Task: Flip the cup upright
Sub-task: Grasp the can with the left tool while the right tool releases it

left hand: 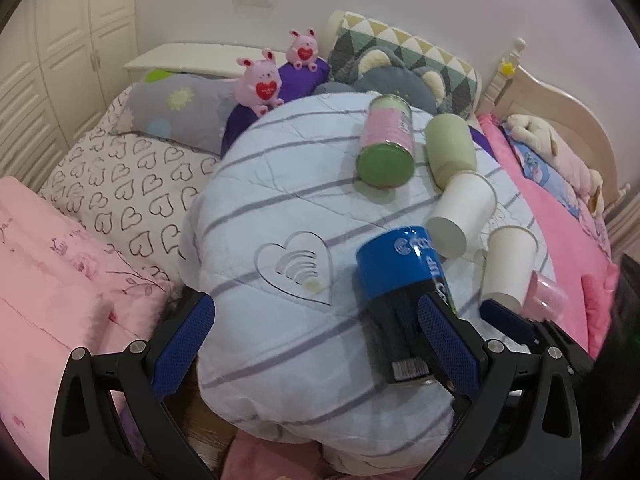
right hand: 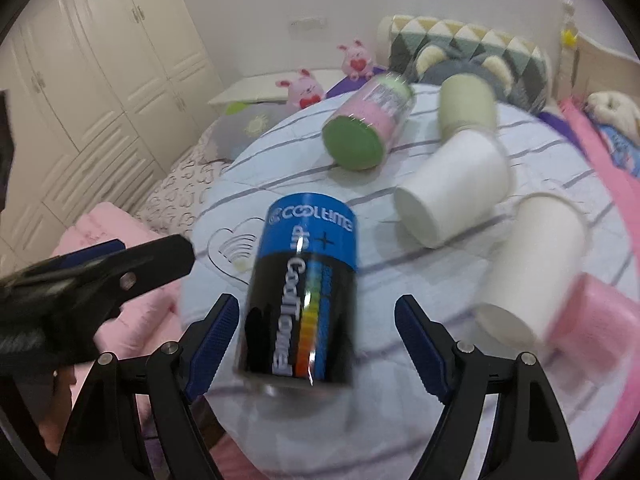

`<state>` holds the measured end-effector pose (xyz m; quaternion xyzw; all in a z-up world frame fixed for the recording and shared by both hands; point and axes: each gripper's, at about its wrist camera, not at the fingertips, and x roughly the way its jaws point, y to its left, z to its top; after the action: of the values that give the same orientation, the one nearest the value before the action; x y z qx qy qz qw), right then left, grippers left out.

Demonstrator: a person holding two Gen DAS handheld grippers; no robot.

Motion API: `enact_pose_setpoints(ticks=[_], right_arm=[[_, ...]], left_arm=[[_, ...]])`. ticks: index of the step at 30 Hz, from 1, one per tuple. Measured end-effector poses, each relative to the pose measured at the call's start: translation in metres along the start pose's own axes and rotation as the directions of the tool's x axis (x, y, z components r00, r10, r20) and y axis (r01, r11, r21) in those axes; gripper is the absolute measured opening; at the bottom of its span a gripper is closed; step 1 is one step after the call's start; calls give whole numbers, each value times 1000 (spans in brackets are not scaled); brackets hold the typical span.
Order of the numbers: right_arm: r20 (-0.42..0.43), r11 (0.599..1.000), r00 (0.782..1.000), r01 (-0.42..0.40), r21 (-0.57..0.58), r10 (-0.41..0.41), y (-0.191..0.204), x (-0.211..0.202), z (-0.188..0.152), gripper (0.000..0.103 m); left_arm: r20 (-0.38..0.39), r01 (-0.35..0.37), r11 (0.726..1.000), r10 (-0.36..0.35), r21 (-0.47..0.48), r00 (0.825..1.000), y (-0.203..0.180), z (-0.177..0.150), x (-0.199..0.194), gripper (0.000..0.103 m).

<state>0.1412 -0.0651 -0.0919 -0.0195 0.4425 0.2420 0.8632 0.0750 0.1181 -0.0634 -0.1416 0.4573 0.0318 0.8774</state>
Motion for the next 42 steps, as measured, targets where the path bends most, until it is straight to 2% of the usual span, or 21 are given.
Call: enact_pose_setpoints(ticks=[8, 13, 21, 28, 37, 42], right_arm=[[71, 1000, 997, 27, -4, -26, -13, -40, -25, 82], [83, 999, 995, 50, -10, -49, -19, -38, -25, 82], [78, 999, 996, 34, -14, -33, -39, -34, -30, 82], [65, 1000, 998, 5, -14, -4, -50, -24, -27, 82], [31, 999, 999, -31, -36, 32, -52, -9, -24, 82], [21, 999, 999, -37, -39, 38, -51, -6, -24, 82]], left_arm=[[-9, 5, 1000, -5, 9, 1000, -31, -3, 2, 103], [-25, -16, 999, 17, 31, 1000, -49, -2, 9, 103], [-63, -45, 998, 49, 54, 997, -68, 2, 31, 103], [-106, -67, 997, 72, 47, 992, -72, 10, 51, 103], [-197, -88, 996, 83, -20, 977, -57, 16, 82, 103], [-212, -80, 996, 72, -29, 975, -57, 17, 90, 102]])
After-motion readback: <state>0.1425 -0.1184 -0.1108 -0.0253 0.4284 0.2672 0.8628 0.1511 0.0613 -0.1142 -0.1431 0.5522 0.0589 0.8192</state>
